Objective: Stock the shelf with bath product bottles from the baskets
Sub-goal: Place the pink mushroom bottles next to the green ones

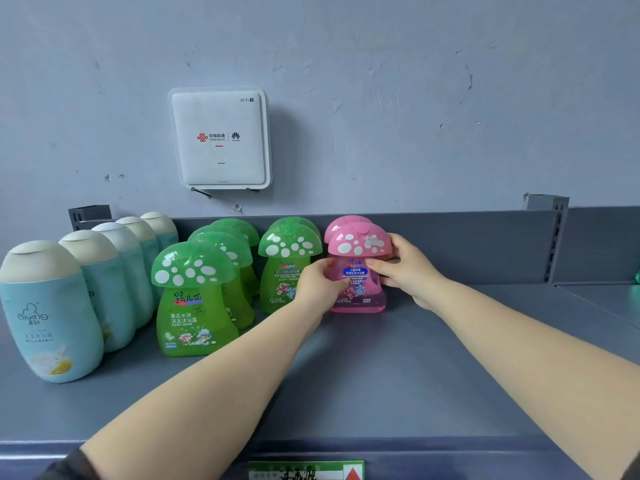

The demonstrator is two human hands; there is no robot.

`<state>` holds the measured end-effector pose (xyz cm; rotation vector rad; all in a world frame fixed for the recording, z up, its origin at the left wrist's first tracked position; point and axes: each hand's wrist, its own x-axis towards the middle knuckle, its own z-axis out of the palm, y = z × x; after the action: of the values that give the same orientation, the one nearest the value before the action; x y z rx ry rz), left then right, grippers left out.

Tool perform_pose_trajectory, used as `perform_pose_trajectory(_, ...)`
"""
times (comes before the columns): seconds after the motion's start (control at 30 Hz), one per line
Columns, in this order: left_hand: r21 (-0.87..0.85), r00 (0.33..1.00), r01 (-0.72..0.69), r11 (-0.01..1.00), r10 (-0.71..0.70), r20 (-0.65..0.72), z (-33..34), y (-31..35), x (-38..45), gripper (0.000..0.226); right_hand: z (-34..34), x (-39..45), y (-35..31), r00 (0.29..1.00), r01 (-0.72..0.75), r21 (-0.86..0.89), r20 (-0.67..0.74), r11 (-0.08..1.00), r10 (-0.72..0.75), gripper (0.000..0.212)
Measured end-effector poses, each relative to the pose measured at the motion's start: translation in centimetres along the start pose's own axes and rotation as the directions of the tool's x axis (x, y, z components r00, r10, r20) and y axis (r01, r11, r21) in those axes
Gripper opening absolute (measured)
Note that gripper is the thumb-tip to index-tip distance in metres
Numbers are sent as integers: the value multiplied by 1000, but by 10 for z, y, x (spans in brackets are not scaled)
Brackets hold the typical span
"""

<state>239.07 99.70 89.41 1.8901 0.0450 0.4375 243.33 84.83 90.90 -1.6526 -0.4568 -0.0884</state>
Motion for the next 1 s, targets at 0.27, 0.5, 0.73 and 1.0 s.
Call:
perform_pose_trajectory(0.27,142,999,-29,989,32,-19,3,2,-3,49,5,7,1,999,26,-221,-40,975,-36,47)
perform_pose_trajectory(0.5,99,998,54,994,-56,18,-9,19,-11,45,-3,3,-9,999,-39,-344,4,938,43,74)
perform_pose_trajectory(0.73,282,986,46,958,-89,140,-35,37,-31,7,-39,-29,-29,965,-227,-389,35,893,260,72)
perform_pose_trajectory(1.0,233,929,-276,933,197,312,10,78,-81,25,-99,-110,-50,996,-72,-661,-89,747,17,17)
